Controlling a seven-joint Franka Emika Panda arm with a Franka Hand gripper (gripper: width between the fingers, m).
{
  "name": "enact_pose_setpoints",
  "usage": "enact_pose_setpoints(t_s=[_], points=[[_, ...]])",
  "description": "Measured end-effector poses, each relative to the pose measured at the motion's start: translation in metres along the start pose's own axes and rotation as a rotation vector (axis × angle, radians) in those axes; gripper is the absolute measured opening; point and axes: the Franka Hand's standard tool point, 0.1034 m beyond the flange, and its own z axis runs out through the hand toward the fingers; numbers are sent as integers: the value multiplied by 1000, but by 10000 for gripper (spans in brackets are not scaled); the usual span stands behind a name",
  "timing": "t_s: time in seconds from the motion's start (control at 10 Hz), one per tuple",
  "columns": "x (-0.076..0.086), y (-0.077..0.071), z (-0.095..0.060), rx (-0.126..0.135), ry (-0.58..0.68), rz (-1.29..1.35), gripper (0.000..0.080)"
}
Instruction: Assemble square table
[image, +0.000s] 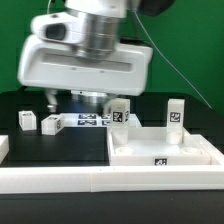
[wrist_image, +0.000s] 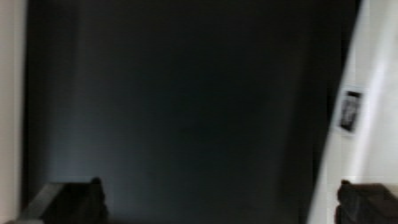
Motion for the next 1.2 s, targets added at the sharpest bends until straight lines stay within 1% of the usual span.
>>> enact_pose_setpoints(t_s=[0.1,0.2,0.3,0.5,0.6,0.7,0.8,0.9,1.0,1.1,1.2], points=[[1,-8,1,1,-1,48,649],[1,-11,1,3,-2,101,649],[1,-10,2,1,-3,141,649],[-1,-9,4,2,-8,128,649],[-15,-3,12,24,-30,174,649],[-37,6,19,50,-61,212,649],[-55,17,27,84,-84,237,649],[-74,25,39,102,-113,265,649],[-85,27,45,124,-140,287,649],[-89,29,46,131,-156,295,649],[-87,28,45,129,-153,291,649]])
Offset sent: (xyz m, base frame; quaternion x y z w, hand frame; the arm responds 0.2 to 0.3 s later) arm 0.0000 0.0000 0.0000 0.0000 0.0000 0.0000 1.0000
